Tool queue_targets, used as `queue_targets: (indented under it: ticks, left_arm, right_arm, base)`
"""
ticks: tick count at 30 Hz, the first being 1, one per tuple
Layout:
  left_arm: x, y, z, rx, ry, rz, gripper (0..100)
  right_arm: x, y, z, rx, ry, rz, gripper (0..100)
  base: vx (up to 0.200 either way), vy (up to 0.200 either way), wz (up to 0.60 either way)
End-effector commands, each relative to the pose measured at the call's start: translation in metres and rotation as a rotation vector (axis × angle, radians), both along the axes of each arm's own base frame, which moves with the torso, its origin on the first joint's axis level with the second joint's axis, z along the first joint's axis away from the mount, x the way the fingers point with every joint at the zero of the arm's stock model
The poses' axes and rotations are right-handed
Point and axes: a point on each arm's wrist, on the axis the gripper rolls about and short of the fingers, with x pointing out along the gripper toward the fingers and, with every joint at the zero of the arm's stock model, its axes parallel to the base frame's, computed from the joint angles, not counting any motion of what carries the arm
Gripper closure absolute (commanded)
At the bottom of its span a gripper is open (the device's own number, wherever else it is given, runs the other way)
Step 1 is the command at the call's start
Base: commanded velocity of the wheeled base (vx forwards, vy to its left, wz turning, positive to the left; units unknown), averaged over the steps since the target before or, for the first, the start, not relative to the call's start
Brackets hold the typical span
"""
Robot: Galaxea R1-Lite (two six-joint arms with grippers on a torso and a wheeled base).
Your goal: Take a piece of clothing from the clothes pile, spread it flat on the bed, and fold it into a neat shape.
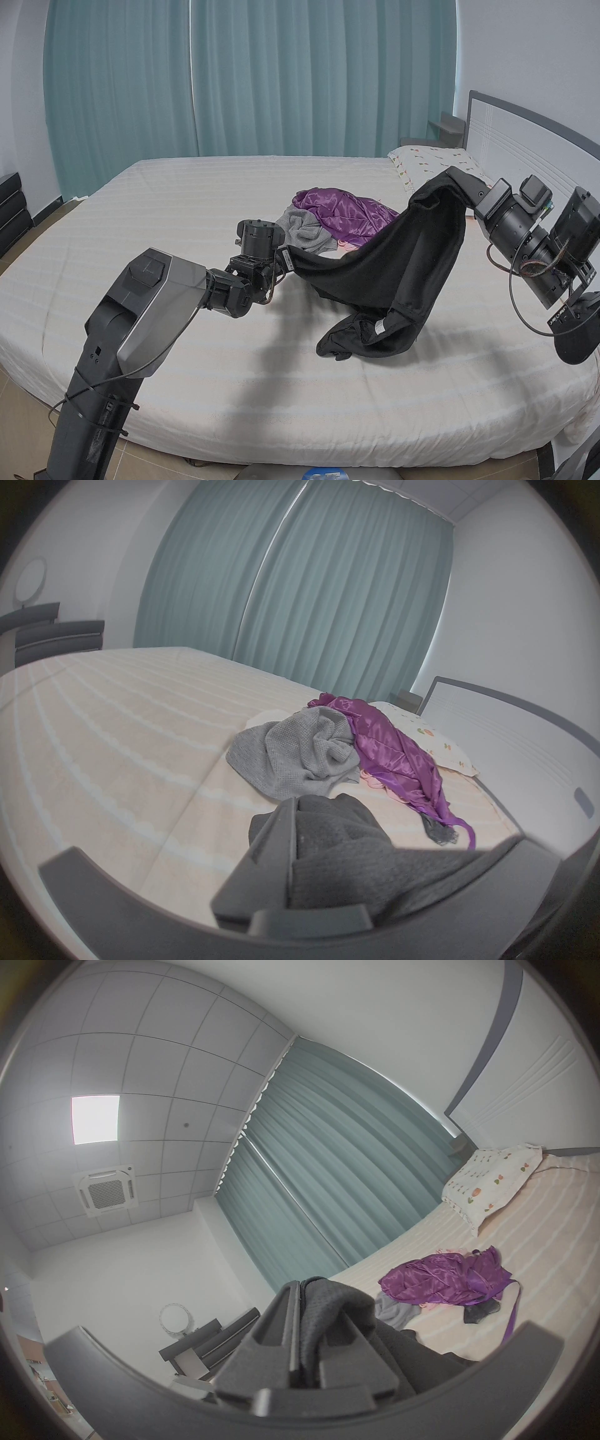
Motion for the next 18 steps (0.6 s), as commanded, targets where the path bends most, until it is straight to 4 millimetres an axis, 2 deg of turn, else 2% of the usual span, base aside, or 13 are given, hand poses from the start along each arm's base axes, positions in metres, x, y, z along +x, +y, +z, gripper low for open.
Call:
queue_targets:
  ticks: [1,3,6,8,9,11,12,13,16,18]
  left_arm:
    - [-0.040,0.011,0.051,-0.092,0.032,-0.026,100]
    - [-0.054,0.017,0.061,-0.101,0.053,-0.032,100]
    - [-0.092,0.026,0.087,-0.124,0.075,-0.037,100]
    - [-0.105,0.029,0.095,-0.143,0.080,-0.037,100]
    - [-0.120,0.034,0.106,-0.173,0.081,-0.033,100]
    - [-0.132,0.039,0.118,-0.207,0.069,-0.023,100]
    - [-0.141,0.045,0.129,-0.229,0.049,-0.009,100]
    - [-0.144,0.046,0.132,-0.231,0.044,-0.003,100]
    - [-0.169,0.067,0.162,-0.271,-0.049,0.045,100]
    - [-0.184,0.079,0.175,-0.305,-0.103,0.040,100]
  right_arm:
    - [0.034,-0.009,-0.042,-0.048,0.130,-0.081,100]
    - [0.042,-0.012,-0.054,-0.067,0.162,-0.099,100]
    - [0.062,-0.016,-0.069,-0.072,0.186,-0.154,100]
    - [0.070,-0.018,-0.071,-0.064,0.184,-0.197,100]
    - [0.082,-0.019,-0.069,-0.045,0.165,-0.257,100]
    - [0.090,-0.018,-0.064,-0.027,0.142,-0.306,100]
    - [0.093,-0.018,-0.057,-0.014,0.121,-0.333,100]
    - [0.093,-0.018,-0.054,-0.009,0.110,-0.342,100]
    - [0.087,-0.025,-0.009,0.053,-0.017,-0.390,100]
    - [0.078,-0.032,0.014,0.079,-0.073,-0.399,100]
  base:
    - [0.000,0.000,0.00]
    - [0.000,0.000,0.00]
    - [0.000,0.000,0.00]
    - [0.000,0.000,0.00]
    - [0.000,0.000,0.00]
    - [0.000,0.000,0.00]
    - [0.000,0.000,0.00]
    - [0.000,0.000,0.00]
    - [0.000,0.000,0.00]
    - [0.000,0.000,0.00]
